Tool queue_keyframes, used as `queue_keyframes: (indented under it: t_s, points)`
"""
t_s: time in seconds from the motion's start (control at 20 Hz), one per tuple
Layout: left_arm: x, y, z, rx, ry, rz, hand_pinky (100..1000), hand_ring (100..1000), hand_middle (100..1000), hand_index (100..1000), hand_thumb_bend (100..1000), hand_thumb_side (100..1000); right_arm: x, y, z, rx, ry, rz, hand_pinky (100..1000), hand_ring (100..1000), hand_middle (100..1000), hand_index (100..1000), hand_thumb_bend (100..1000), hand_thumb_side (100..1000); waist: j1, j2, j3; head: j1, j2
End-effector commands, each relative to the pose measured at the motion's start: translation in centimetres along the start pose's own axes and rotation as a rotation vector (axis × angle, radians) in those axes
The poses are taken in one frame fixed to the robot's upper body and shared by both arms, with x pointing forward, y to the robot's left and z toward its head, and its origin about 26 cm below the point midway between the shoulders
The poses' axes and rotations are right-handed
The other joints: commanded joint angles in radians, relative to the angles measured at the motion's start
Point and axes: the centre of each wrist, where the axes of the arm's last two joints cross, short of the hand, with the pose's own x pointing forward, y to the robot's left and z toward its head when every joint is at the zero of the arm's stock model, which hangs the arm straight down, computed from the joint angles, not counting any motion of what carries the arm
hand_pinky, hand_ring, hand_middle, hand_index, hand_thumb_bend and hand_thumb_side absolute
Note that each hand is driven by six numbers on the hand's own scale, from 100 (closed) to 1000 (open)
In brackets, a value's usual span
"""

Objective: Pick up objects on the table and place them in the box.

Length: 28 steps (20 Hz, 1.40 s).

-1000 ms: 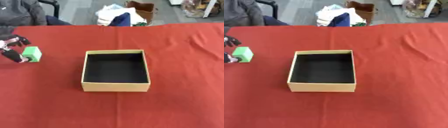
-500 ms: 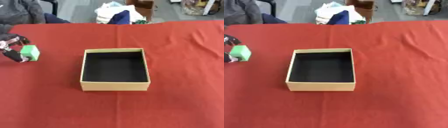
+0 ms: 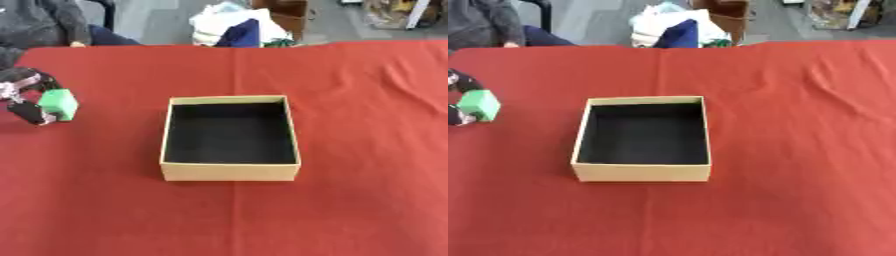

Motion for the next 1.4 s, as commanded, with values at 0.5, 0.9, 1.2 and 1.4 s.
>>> queue_keyframes:
  t_s: [0.5, 0.9, 1.2, 1.4]
  points:
    - [5.6, 8.3, 3.9, 0.224, -0.256, -0.212, 835, 758, 576, 723, 252, 100, 0.3, -0.3, -0.5, 0.01, -0.023, 0.009, 645, 763, 800, 906, 100, 529, 0.004, -0.031, 0.014, -0.005, -0.002]
    - [17.5, 10.4, 6.8, 0.278, -0.701, -0.362, 837, 760, 579, 726, 229, 100, 0.3, -0.2, -0.4, 0.016, -0.023, 0.005, 646, 763, 800, 906, 100, 528, 0.002, -0.041, 0.008, -0.003, -0.002]
    - [24.0, 9.8, 8.2, 0.254, -0.915, -0.46, 839, 762, 581, 729, 226, 100, 0.3, 0.0, -0.4, 0.019, -0.025, -0.004, 646, 763, 800, 906, 100, 531, 0.006, -0.041, 0.006, -0.001, 0.002]
    - [25.7, 8.3, 7.6, 0.189, -0.964, -0.468, 830, 760, 583, 731, 220, 100, 0.4, 0.0, -0.5, 0.018, -0.031, -0.008, 646, 763, 800, 906, 100, 532, 0.01, -0.039, 0.005, -0.006, -0.002]
